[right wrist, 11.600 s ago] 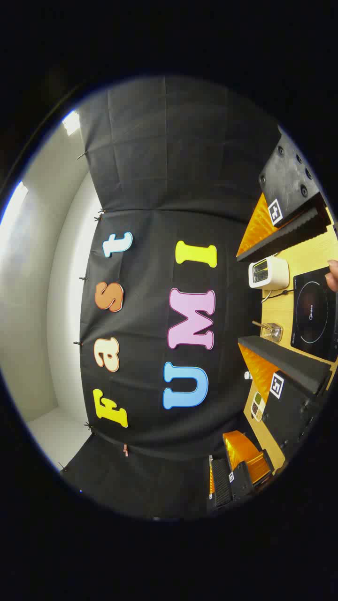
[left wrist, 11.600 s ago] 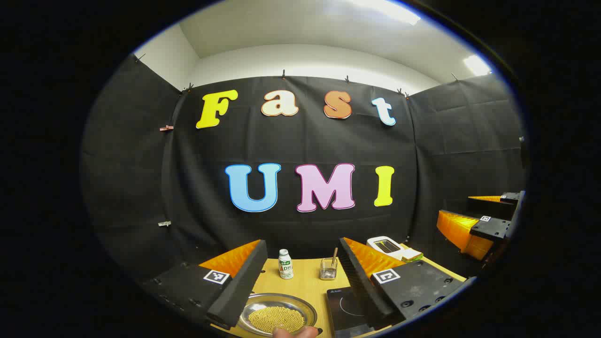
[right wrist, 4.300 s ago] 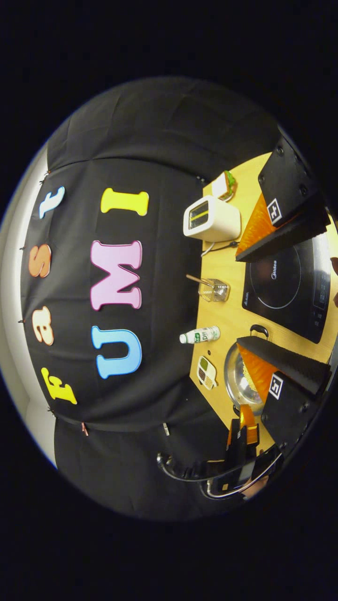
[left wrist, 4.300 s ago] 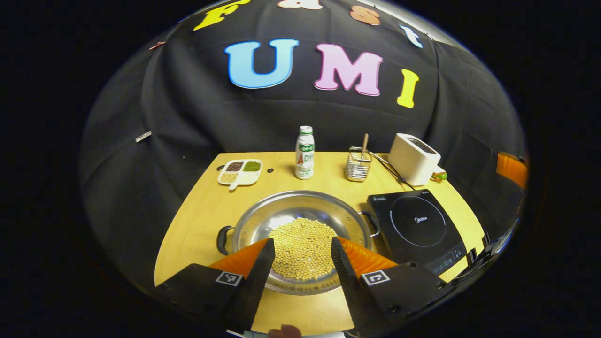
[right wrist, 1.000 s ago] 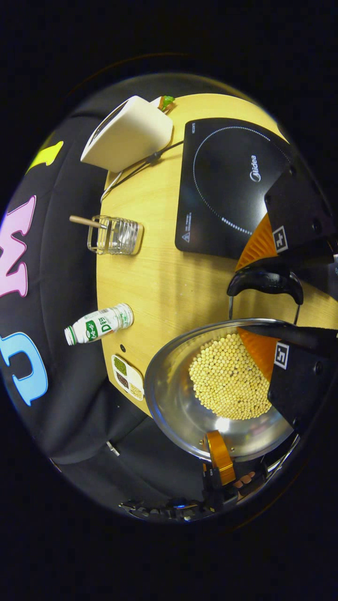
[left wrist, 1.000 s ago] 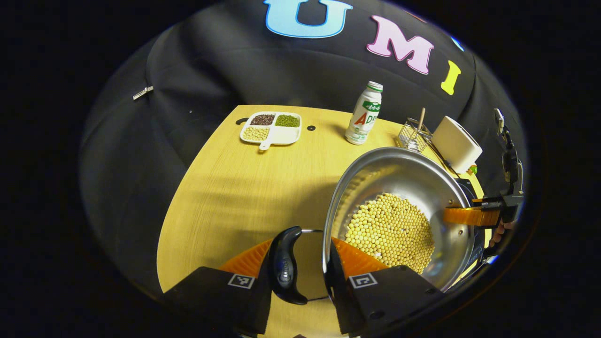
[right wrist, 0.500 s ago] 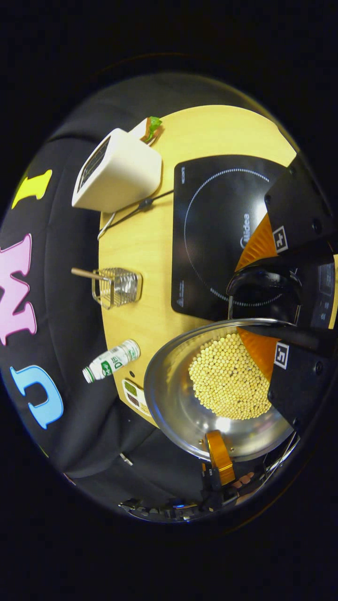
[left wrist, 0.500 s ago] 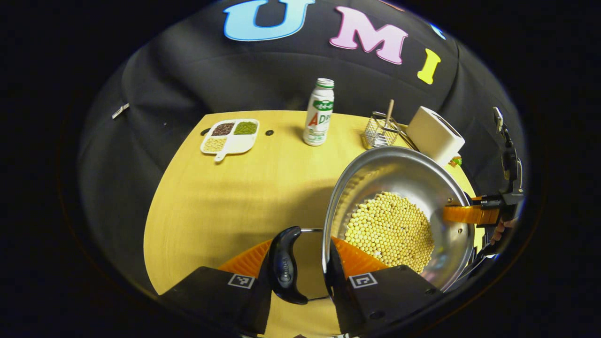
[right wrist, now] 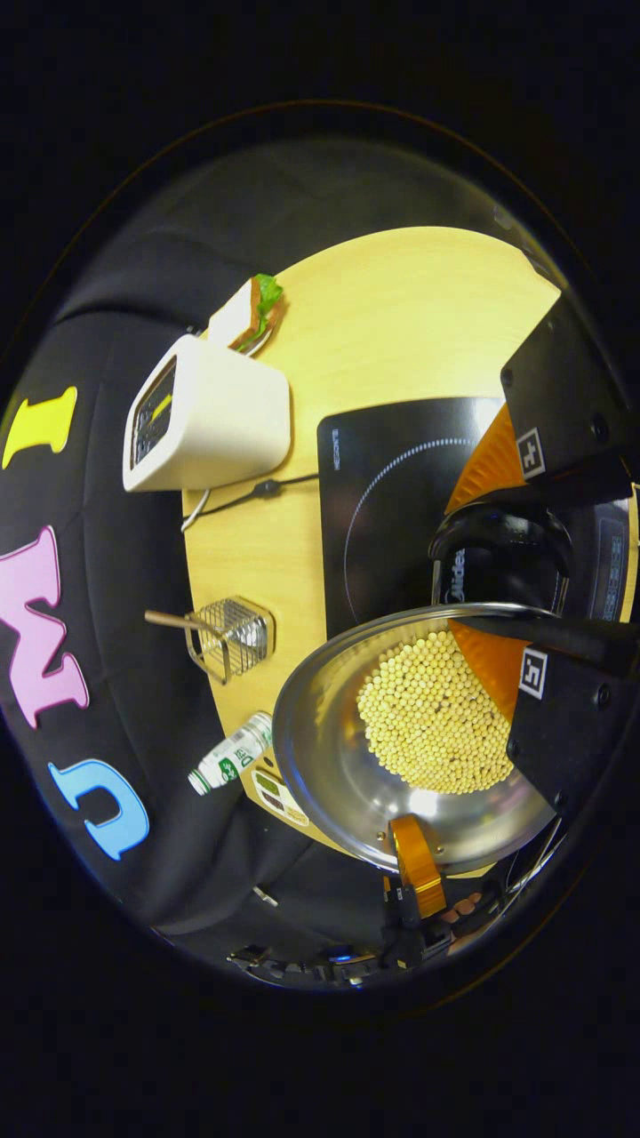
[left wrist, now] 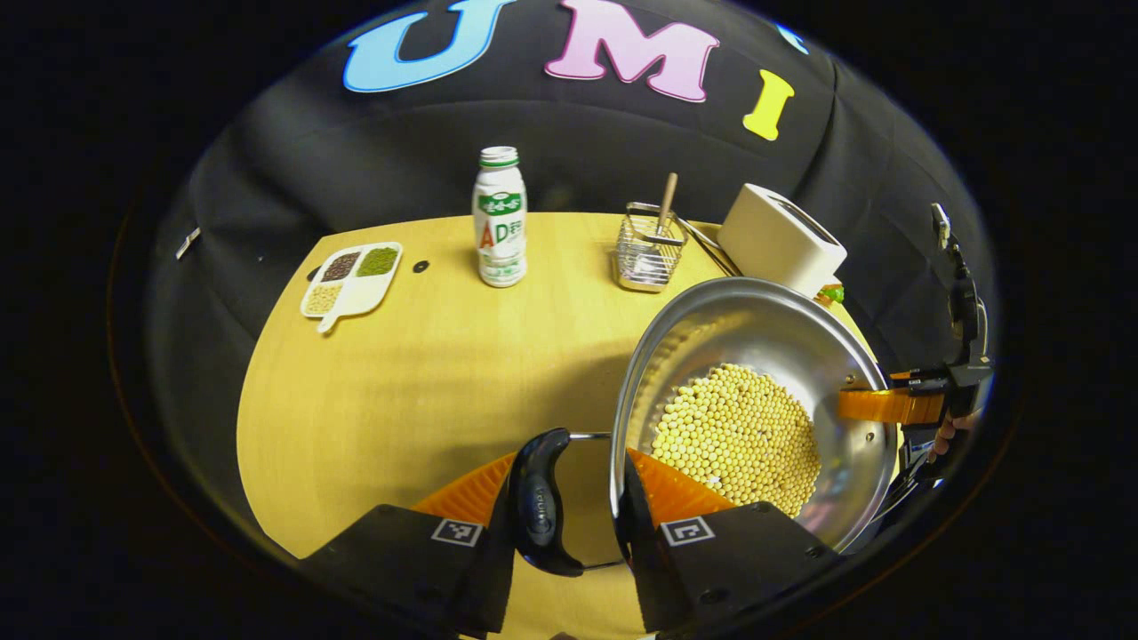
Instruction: First push the handle of the pot to place it horizontally, then grasp the pot with both hands and set it on the induction cooktop.
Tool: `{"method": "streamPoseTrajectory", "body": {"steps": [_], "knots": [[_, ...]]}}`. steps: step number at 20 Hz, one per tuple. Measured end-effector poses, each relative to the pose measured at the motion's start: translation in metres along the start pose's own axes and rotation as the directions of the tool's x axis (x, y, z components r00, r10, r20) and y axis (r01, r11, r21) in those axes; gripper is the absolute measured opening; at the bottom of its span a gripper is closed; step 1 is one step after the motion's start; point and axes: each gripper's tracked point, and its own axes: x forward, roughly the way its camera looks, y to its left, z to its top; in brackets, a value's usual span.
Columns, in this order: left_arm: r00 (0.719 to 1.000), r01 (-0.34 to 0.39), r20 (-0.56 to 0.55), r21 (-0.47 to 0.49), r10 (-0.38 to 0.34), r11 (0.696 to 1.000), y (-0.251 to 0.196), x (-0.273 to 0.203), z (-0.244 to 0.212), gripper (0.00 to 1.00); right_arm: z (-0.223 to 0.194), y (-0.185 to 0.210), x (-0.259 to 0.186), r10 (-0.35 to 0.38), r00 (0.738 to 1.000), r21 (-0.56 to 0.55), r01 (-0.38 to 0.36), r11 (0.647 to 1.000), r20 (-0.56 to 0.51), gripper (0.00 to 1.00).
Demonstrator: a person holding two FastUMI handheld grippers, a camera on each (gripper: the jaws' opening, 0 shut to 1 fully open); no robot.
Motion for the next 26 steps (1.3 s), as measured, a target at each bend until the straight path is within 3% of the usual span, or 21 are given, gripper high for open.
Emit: {"method": "streamPoseTrajectory", "body": {"steps": [2, 5, 6, 7, 13, 19, 20, 21, 22, 26], "knots": [[1.000, 0.011, -0.002, 0.005, -0.011, 1.000, -0.018, 0.008, 0.004, 0.58, 0.003, -0.018, -0.002, -0.012, 1.000, 0.005, 0.012, 1.000, 0.004, 0.50], [1.000, 0.025, -0.005, 0.014, -0.025, 1.000, -0.040, 0.017, 0.008, 0.56, 0.005, -0.041, -0.005, -0.023, 1.000, 0.013, 0.023, 1.000, 0.006, 0.54], [1.000, 0.028, -0.005, 0.016, -0.028, 0.999, -0.046, 0.019, 0.009, 0.56, 0.005, -0.048, -0.006, -0.026, 1.000, 0.015, 0.026, 1.000, 0.005, 0.50], [1.000, 0.031, -0.007, 0.020, -0.031, 0.999, -0.053, 0.021, 0.010, 0.58, 0.005, -0.055, -0.007, -0.028, 1.000, 0.017, 0.028, 0.999, 0.004, 0.54], [0.999, 0.039, -0.016, 0.031, -0.039, 0.999, -0.084, 0.037, 0.014, 0.58, 0.006, -0.088, -0.008, -0.036, 0.999, 0.035, 0.036, 0.999, 0.003, 0.54], [0.999, 0.034, -0.021, 0.031, -0.033, 0.999, -0.098, 0.046, 0.015, 0.58, 0.005, -0.104, -0.004, -0.034, 0.999, 0.041, 0.034, 0.999, -0.004, 0.54], [0.999, 0.033, -0.022, 0.029, -0.032, 0.999, -0.098, 0.048, 0.014, 0.58, 0.005, -0.105, -0.003, -0.034, 0.999, 0.042, 0.034, 0.999, -0.004, 0.50], [0.999, 0.032, -0.020, 0.029, -0.031, 0.999, -0.099, 0.049, 0.015, 0.58, 0.005, -0.106, -0.002, -0.033, 0.999, 0.042, 0.033, 0.999, -0.004, 0.54], [0.999, 0.031, -0.020, 0.028, -0.030, 0.999, -0.100, 0.050, 0.014, 0.58, 0.004, -0.107, -0.001, -0.031, 0.999, 0.044, 0.032, 0.999, -0.006, 0.50], [0.999, 0.034, -0.025, 0.006, -0.034, 0.999, -0.099, 0.055, 0.010, 0.58, 0.004, -0.108, 0.001, -0.036, 0.999, 0.041, 0.036, 0.999, -0.001, 0.54]]}}
